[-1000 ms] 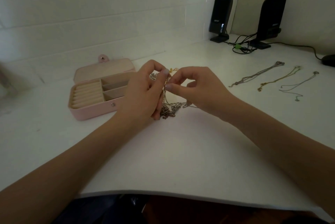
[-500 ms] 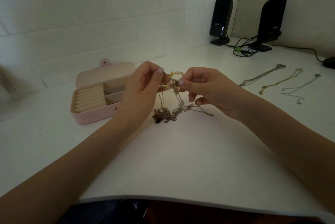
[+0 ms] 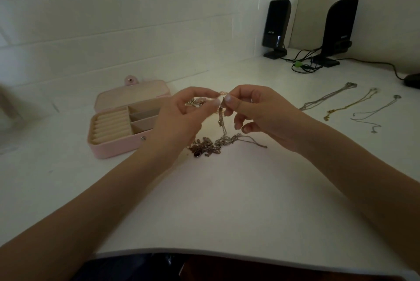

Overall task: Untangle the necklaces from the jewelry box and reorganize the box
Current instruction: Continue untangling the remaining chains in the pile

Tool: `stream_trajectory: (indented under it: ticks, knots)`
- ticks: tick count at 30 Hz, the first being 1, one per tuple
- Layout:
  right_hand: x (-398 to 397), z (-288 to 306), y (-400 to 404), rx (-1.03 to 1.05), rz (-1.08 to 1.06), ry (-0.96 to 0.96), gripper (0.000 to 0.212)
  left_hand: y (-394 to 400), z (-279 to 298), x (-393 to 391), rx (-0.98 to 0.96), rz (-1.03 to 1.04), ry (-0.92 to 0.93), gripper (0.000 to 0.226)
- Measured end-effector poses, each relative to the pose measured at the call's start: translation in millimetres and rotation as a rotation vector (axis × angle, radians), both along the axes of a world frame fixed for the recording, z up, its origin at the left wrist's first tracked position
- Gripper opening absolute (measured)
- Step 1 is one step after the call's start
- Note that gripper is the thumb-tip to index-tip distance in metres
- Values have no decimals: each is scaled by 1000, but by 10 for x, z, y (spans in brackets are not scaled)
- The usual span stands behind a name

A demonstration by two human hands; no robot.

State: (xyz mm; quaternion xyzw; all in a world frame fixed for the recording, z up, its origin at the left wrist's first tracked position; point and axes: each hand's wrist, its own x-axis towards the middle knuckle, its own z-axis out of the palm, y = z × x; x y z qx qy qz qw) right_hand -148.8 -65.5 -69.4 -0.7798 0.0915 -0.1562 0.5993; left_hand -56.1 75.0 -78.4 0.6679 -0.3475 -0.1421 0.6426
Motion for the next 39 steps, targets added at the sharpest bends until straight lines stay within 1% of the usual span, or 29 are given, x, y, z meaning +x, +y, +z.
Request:
stream_trajectory:
  ticks: [2,4,11,15,19,22,24,26,28,30,36,39]
  knots:
    - [-3,3,9,-7,2,-2,14,-1,-42,4,-9,36,-99,6]
    - [-3,10,14,1,-10,-5,14,2,-59,34,-10,86,-145,12]
    - [8,35,36,169,35,-6,15,-3,-49,17,54,-1,-155,12]
    - [19,30,53,181,13,1,20,-19,-69,50,50,1,-141,18]
    - [26,4,79,226,74,10,22,-22,-73,54,53,-32,-162,12]
    - [20,3,71,249,85,5,22,-25,-79,68,32,-20,-165,12]
    - [7,18,58,268,86,4,22,-24,-76,72,1,22,-190,19]
    - [-8,32,41,231,91,23,22,-19,-68,66,-39,60,-190,27]
    - [-21,40,35,129,84,60,22,-16,-59,65,-71,81,-181,27]
    - [-20,37,36,107,75,67,20,-18,-60,70,-77,75,-180,26]
    - [27,25,55,306,77,2,20,-34,-136,91,86,32,-324,14]
    - [28,31,73,412,81,-29,21,-38,-134,71,120,34,-402,15]
